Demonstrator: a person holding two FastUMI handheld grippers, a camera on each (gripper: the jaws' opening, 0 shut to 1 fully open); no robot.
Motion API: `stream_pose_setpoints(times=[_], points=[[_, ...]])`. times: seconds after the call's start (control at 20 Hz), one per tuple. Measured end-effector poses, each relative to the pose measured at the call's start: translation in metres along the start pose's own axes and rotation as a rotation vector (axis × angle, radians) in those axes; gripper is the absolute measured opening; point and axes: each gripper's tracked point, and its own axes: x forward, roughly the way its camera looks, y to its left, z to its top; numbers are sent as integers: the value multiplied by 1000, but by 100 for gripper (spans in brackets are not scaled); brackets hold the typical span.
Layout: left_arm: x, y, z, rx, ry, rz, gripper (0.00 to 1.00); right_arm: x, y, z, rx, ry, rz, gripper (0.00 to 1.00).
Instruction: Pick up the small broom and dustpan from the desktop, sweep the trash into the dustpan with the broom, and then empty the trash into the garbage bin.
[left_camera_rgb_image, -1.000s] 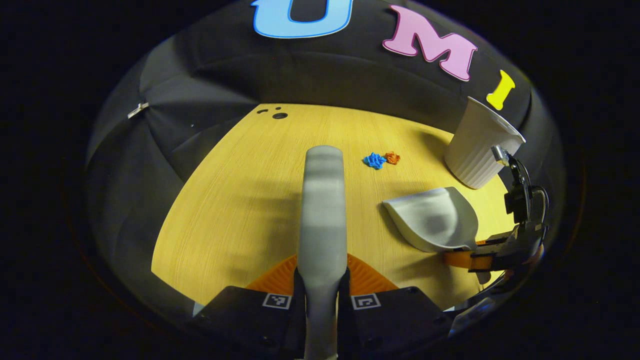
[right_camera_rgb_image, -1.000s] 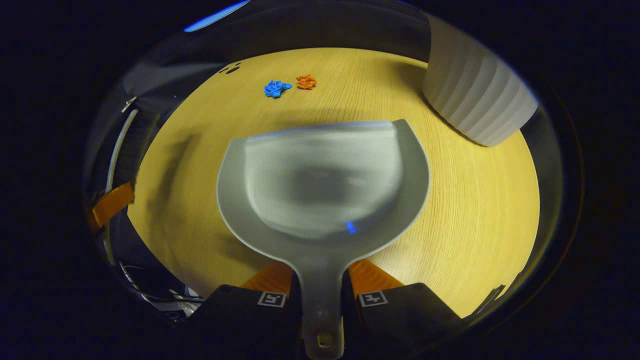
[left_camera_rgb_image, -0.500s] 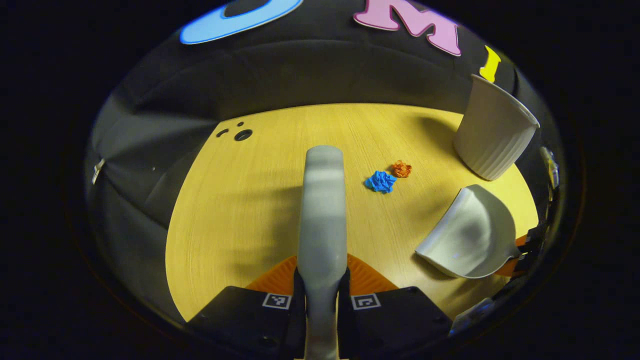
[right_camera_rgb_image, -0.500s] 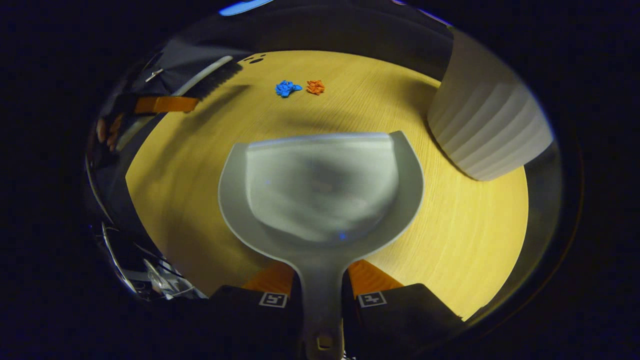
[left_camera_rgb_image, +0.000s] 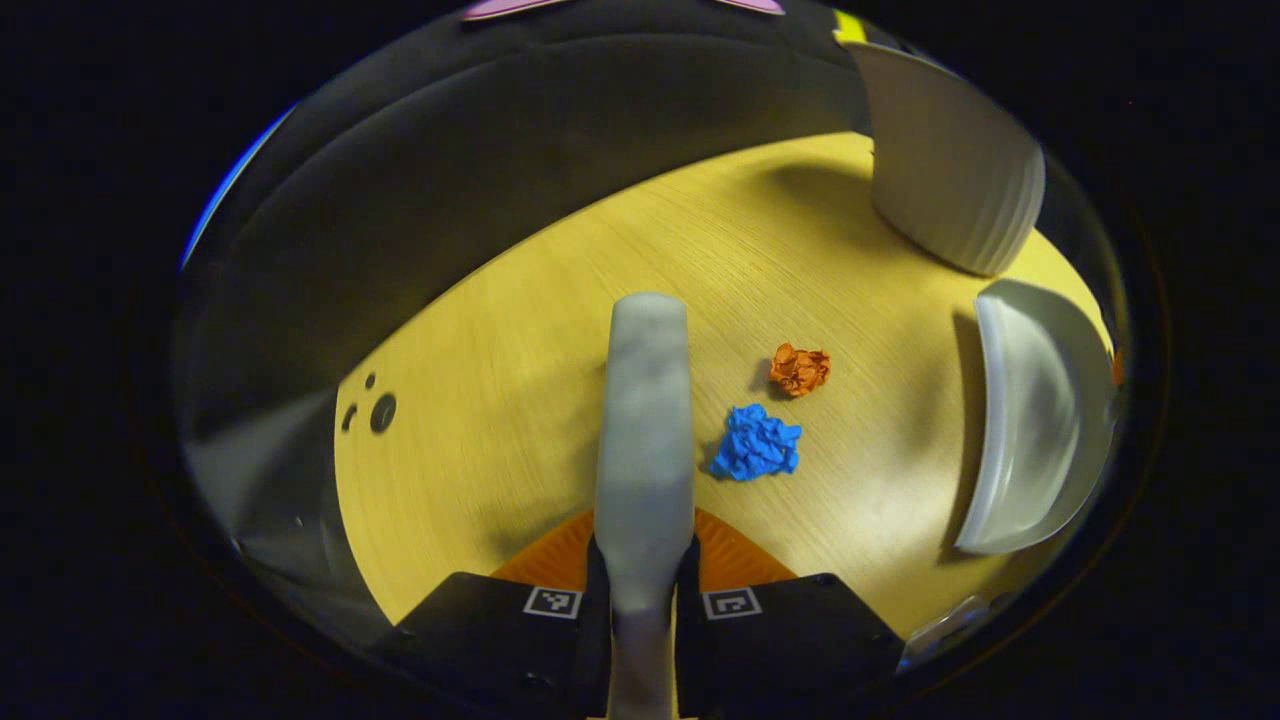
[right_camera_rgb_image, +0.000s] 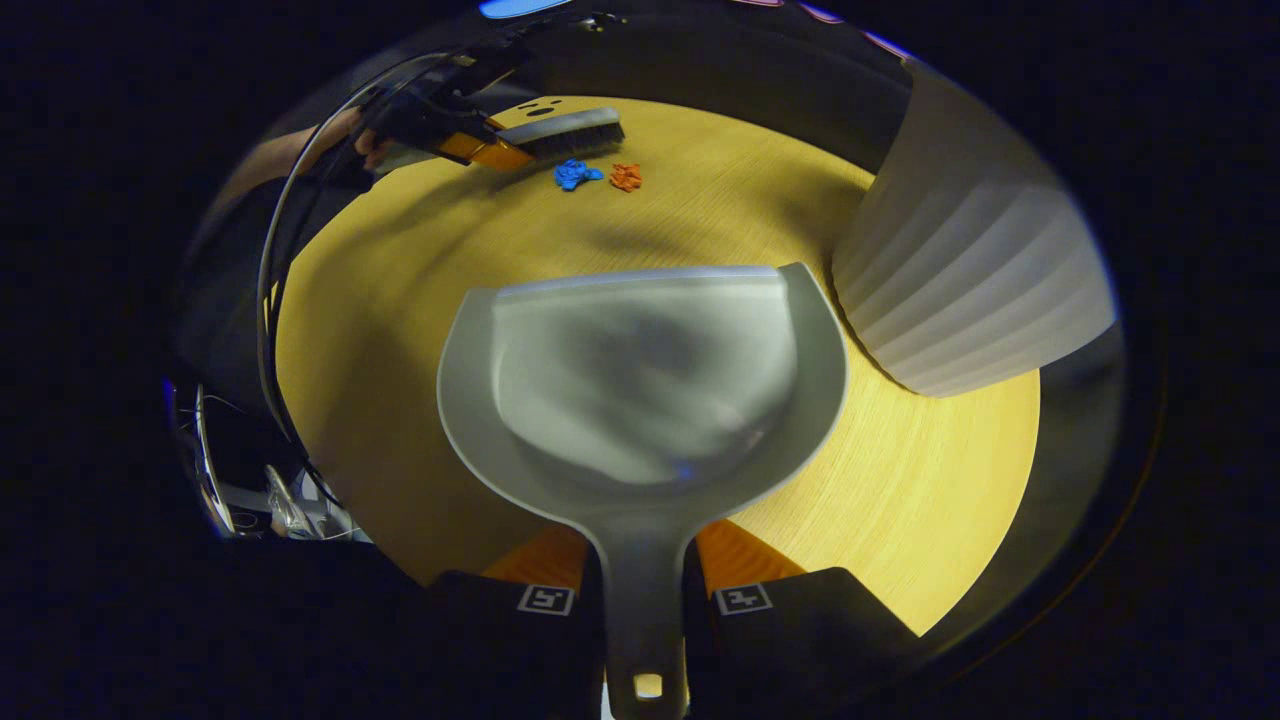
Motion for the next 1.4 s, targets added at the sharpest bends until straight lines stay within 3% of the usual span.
stream_pose_setpoints(times=[0.1, 0.3, 0.6, 0.85, 0.95, 1.05, 1.1, 1.4], points=[[11, -7, 10, 92, 10, -50, 30, 3, -5, -4, -3, 7, -3, 36], [12, -48, 22, 230, -1, -228, 31, 8, -6, -6, -13, 10, 6, 36], [-16, -139, 8, 259, 74, -481, 32, 11, -7, -11, -31, 10, 7, 33], [-66, -221, 4, 179, 139, -693, 32, 18, -5, -27, -33, -3, -2, 36], [-80, -238, 7, 184, 137, -701, 32, 14, -2, -30, -28, -17, -7, 36], [-83, -247, 7, 175, 107, -646, 31, 12, 0, -40, -24, -33, -18, 36], [-86, -249, 8, 147, 94, -627, 31, 9, 3, -42, -25, -39, -24, 33], [-110, -210, 14, -125, -26, -525, 31, -5, 9, -47, 19, -74, -55, 36]])
